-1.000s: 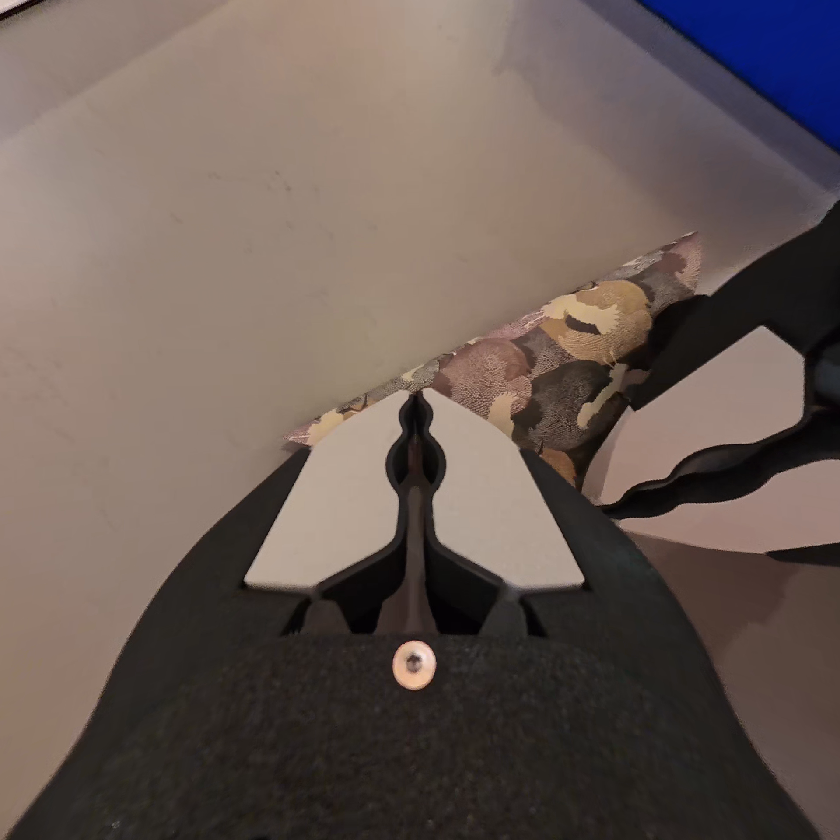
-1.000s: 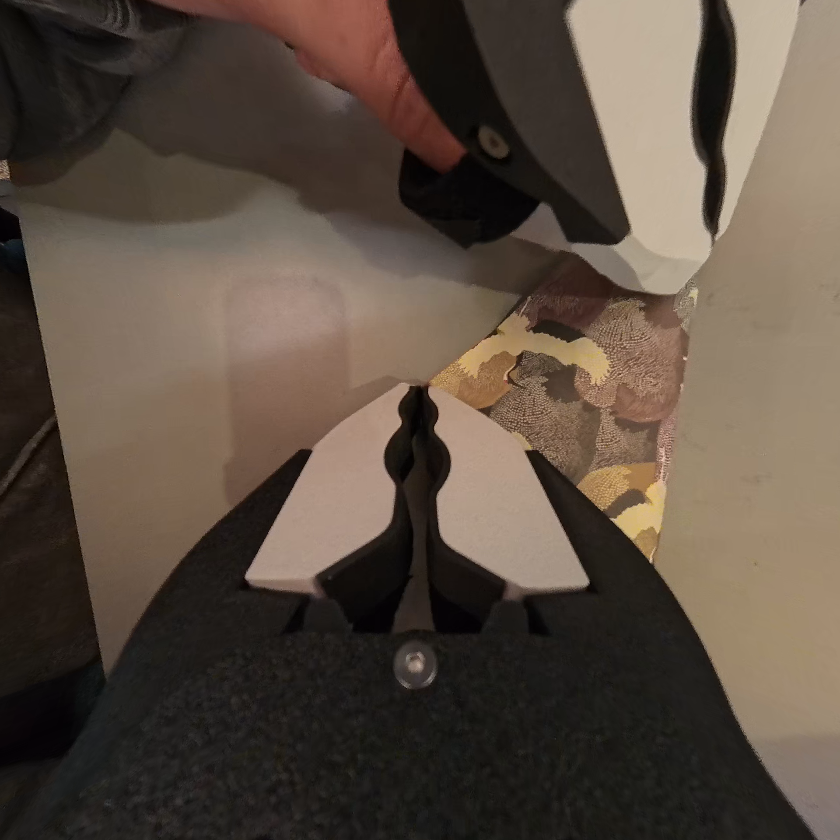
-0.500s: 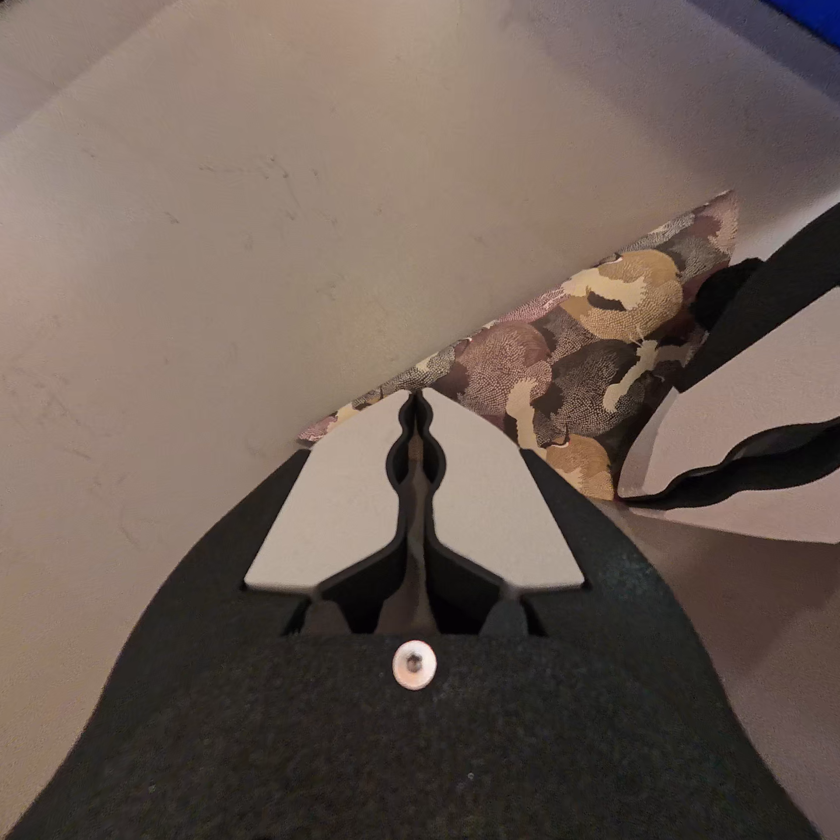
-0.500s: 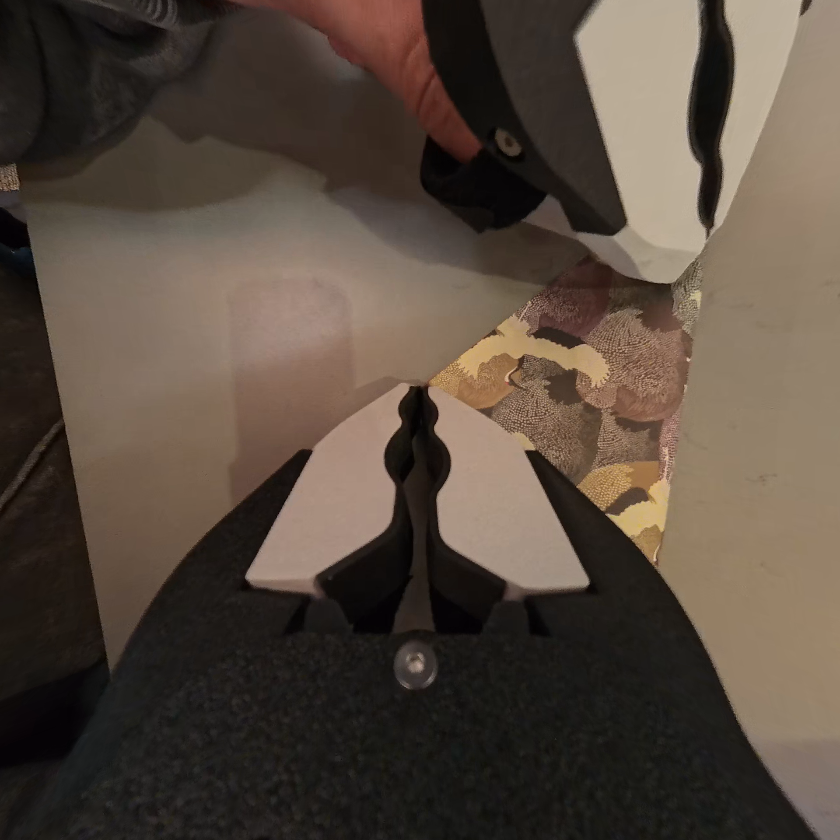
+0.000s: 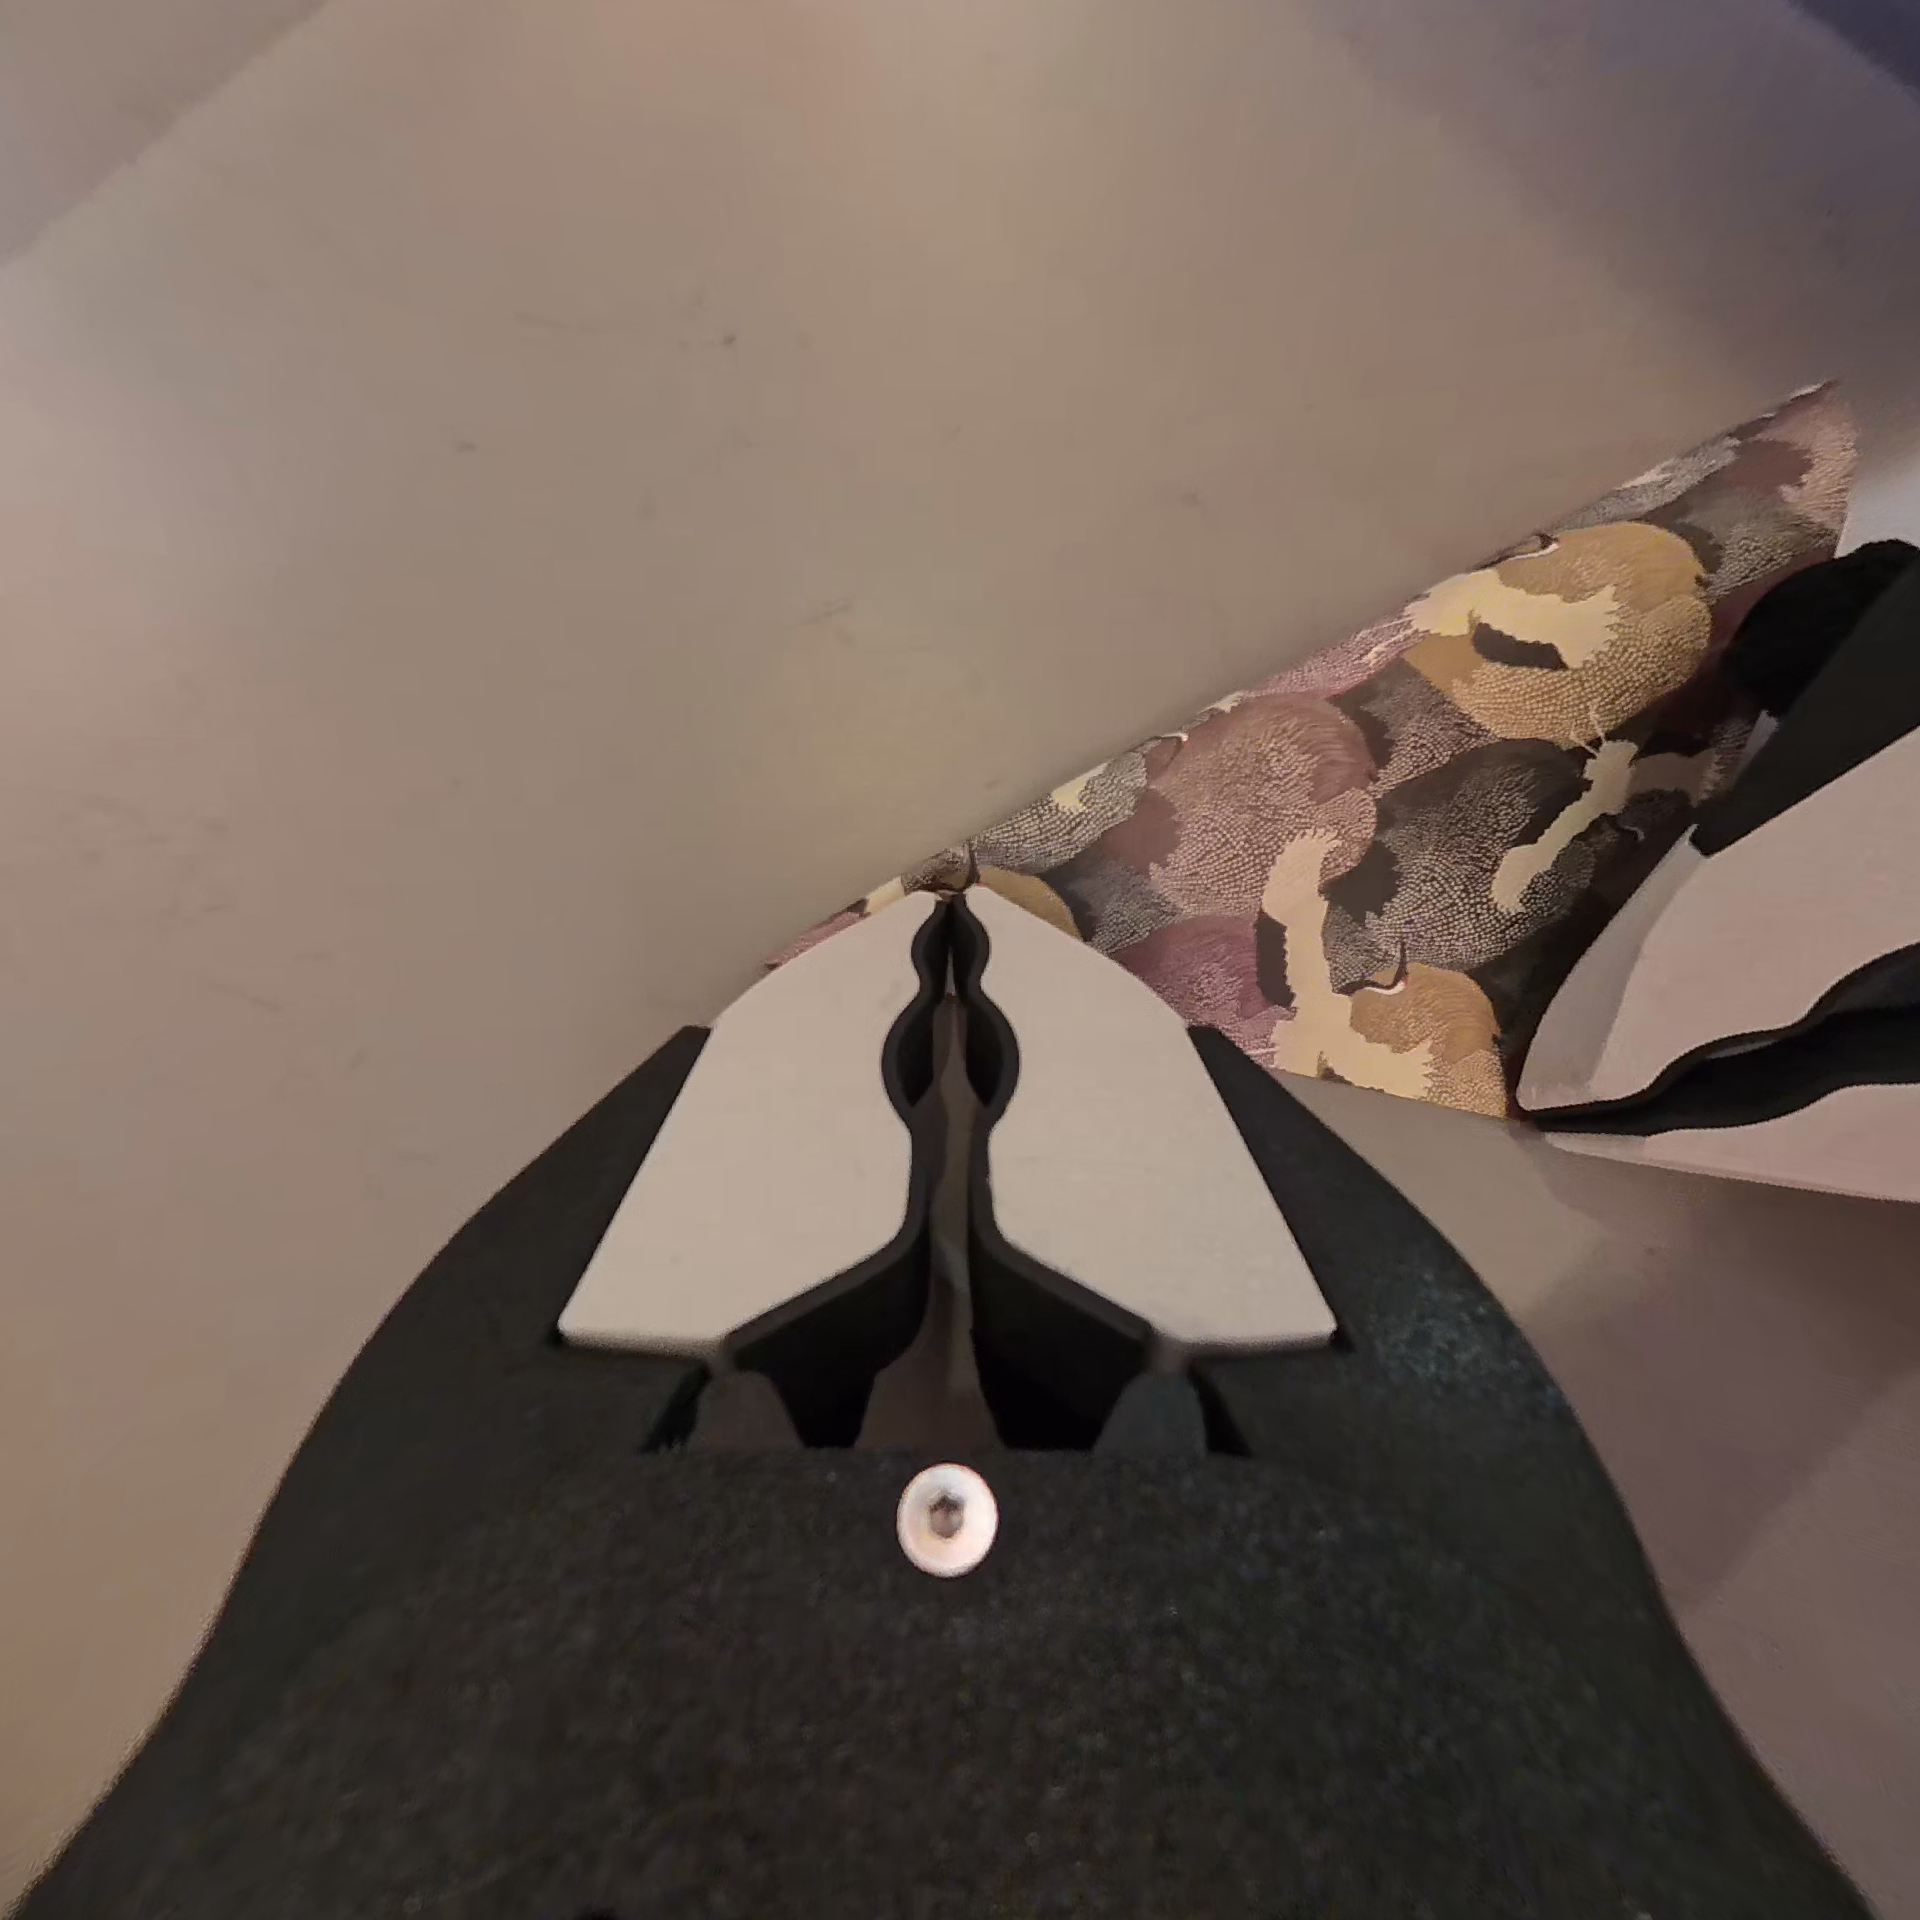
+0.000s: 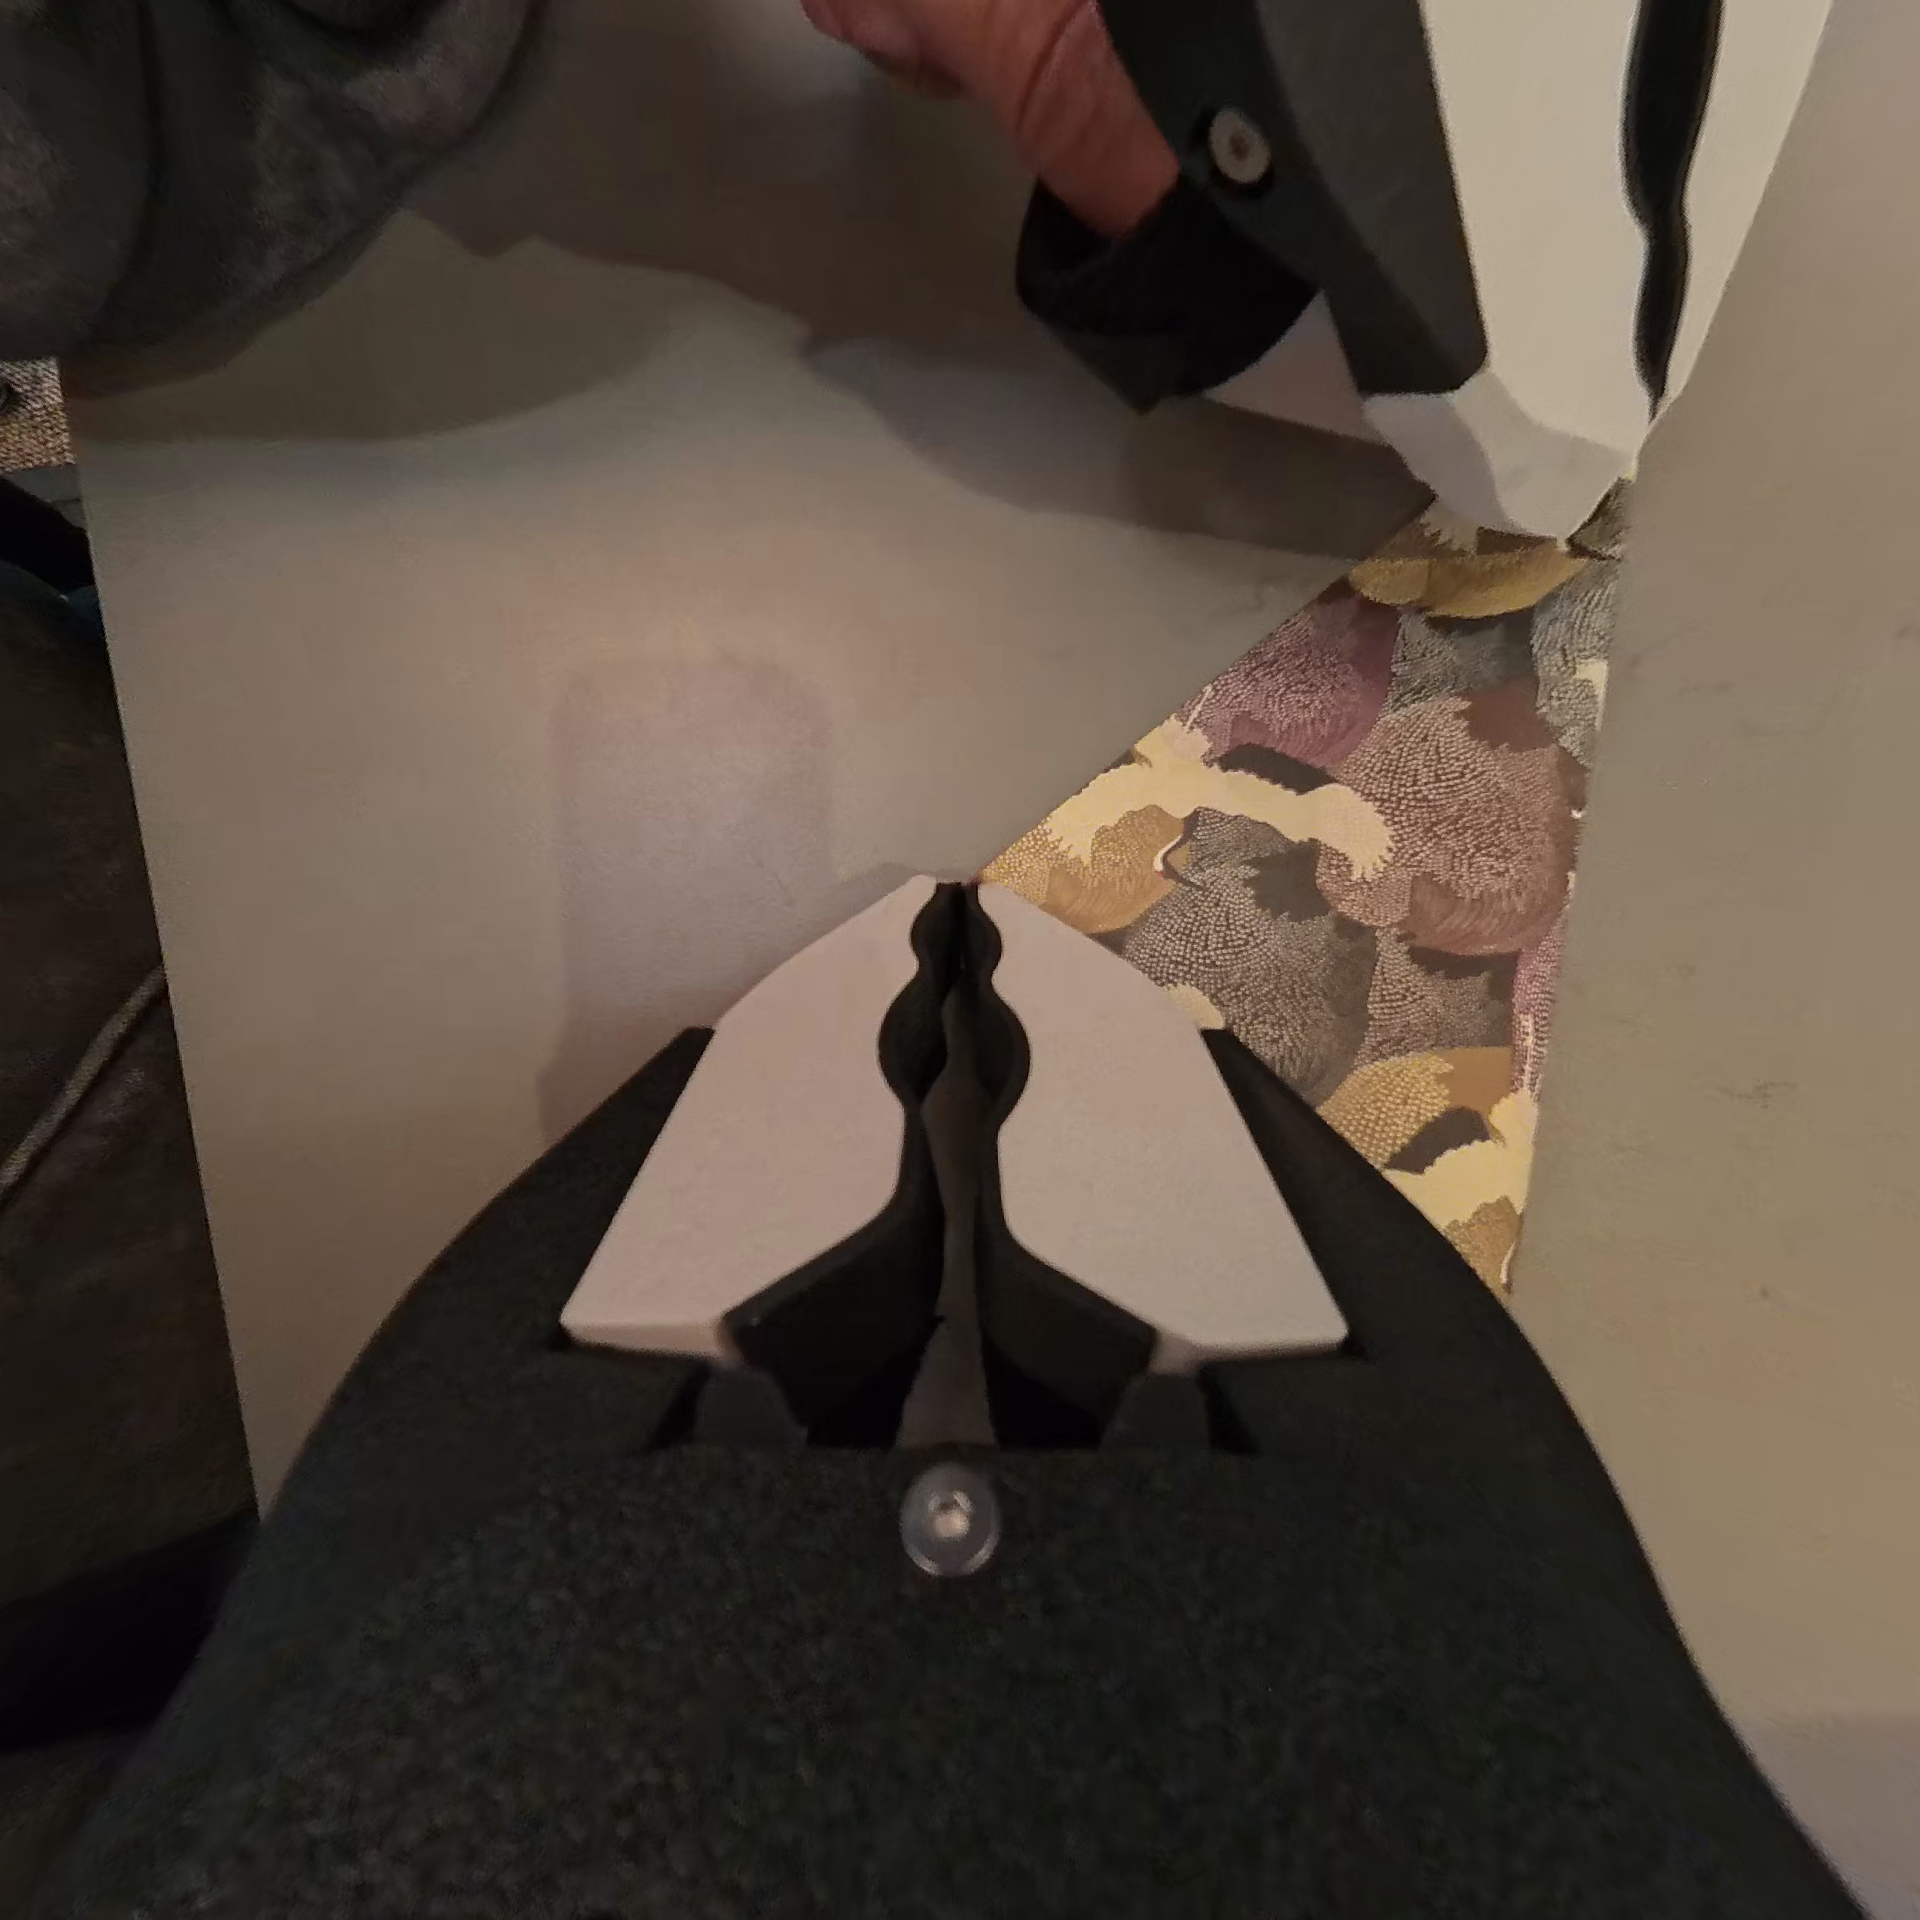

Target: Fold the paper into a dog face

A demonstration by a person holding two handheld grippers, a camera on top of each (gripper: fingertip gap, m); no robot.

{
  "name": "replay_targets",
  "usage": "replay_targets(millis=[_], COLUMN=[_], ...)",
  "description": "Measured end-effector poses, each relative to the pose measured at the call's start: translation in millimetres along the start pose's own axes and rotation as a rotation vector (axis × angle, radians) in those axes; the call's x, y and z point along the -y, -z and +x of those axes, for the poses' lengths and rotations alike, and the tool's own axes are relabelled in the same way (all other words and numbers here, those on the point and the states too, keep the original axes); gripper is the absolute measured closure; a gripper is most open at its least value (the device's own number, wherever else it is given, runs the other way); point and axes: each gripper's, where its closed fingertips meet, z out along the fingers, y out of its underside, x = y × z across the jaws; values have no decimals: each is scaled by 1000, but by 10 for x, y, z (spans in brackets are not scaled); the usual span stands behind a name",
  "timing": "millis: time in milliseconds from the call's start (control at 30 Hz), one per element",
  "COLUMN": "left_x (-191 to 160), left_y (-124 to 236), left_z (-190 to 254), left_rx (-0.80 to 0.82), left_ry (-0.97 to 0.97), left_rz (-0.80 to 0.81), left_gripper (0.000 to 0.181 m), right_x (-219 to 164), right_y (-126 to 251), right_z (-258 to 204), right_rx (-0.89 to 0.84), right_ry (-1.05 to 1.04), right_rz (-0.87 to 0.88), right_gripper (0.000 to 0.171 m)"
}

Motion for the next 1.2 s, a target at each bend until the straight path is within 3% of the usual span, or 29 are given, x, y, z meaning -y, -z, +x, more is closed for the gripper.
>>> replay_targets(millis=[667, 800, 900, 1200], left_x=[18, 8, 12, 375], left_y=[-53, -39, -11, 626], left_z=[-167, -348, -358, -341], left_rx=[23, 90, 44, 120], left_ry=[90, 82, 110, 179], left_rz=[-40, -33, -24, 228], left_gripper=[181, 181, 181, 181], right_x=[-8, -8, -8, -4], right_y=[11, 13, 14, 19], right_z=[-13, -15, -16, -20], right_rx=[10, 13, 11, 18], right_ry=[-13, -19, -25, -39], right_rz=[10, 11, 9, 13], right_gripper=[171, 171, 171, 171])
